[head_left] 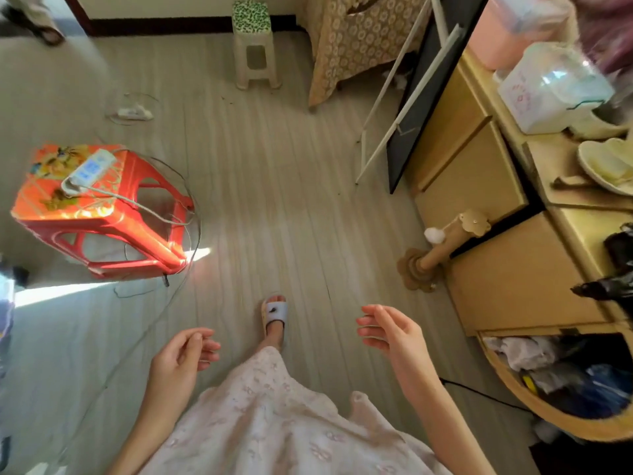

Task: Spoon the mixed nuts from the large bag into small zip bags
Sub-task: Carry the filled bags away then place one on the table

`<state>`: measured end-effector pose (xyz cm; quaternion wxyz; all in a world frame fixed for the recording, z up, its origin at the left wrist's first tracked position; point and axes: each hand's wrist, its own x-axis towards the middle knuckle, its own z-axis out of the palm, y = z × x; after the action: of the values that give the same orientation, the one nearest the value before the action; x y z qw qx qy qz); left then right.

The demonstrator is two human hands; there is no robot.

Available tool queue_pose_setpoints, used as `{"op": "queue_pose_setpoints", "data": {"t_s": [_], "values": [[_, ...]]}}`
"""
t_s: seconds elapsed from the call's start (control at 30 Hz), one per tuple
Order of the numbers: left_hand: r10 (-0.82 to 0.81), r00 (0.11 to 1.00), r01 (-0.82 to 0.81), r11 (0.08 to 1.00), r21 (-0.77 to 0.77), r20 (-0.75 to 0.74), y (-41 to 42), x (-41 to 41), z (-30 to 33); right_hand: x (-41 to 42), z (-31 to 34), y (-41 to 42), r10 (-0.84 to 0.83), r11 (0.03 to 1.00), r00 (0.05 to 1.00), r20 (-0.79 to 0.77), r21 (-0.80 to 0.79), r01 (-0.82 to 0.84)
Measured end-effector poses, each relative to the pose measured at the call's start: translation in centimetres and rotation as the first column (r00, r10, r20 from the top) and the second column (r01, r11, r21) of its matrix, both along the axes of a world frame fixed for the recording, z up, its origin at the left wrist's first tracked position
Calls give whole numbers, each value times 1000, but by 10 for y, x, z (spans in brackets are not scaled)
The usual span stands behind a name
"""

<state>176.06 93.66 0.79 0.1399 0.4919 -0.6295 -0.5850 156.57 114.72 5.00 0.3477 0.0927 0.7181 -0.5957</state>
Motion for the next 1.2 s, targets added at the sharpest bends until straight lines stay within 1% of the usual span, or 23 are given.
{"op": "queue_pose_setpoints", "data": {"t_s": [0.07,0.17,0.33,0.43,0.6,0.73,0.8,0.97,1.0,1.07,1.1,1.13,1.2], "values": [[-26,1000,27,1000,6,-15,-36,-39,0,-32,-1,-29,-22,1000,1000,-13,8,22],[-113,992,112,993,-26,-51,-91,-107,9,-76,2,-76,-68,998,998,-9,-6,68],[-317,946,310,945,-102,-62,-171,-215,29,-139,8,-146,-103,994,995,12,-44,103],[-373,925,362,923,-127,-76,-203,-267,37,-178,11,-177,-119,991,993,13,-58,120],[-291,953,283,954,-102,-79,-237,-344,29,-256,7,-221,-142,988,990,15,-52,143],[-204,973,196,977,-80,-110,-259,-411,19,-333,2,-255,-98,995,995,-9,-35,98],[-156,981,153,988,-36,-113,-273,-448,16,-378,2,-274,-72,997,997,-20,-31,72],[-160,984,157,987,-45,-78,-310,-527,13,-491,9,-311,-18,1000,997,-69,9,18],[-164,983,160,986,-48,-80,-318,-541,11,-508,8,-316,15,999,996,-93,36,-12],[-168,982,166,986,-28,-91,-318,-549,22,-517,19,-322,32,999,995,-99,22,-30],[-153,986,150,988,-42,-67,-348,-601,12,-576,13,-345,22,1000,997,-73,16,-21],[-149,987,147,988,-47,-53,-357,-618,12,-596,13,-353,12,1000,999,-53,12,-11],[-161,985,157,985,-70,-58,-358,-618,19,-597,15,-359,3,1000,999,-49,13,-3]]}}
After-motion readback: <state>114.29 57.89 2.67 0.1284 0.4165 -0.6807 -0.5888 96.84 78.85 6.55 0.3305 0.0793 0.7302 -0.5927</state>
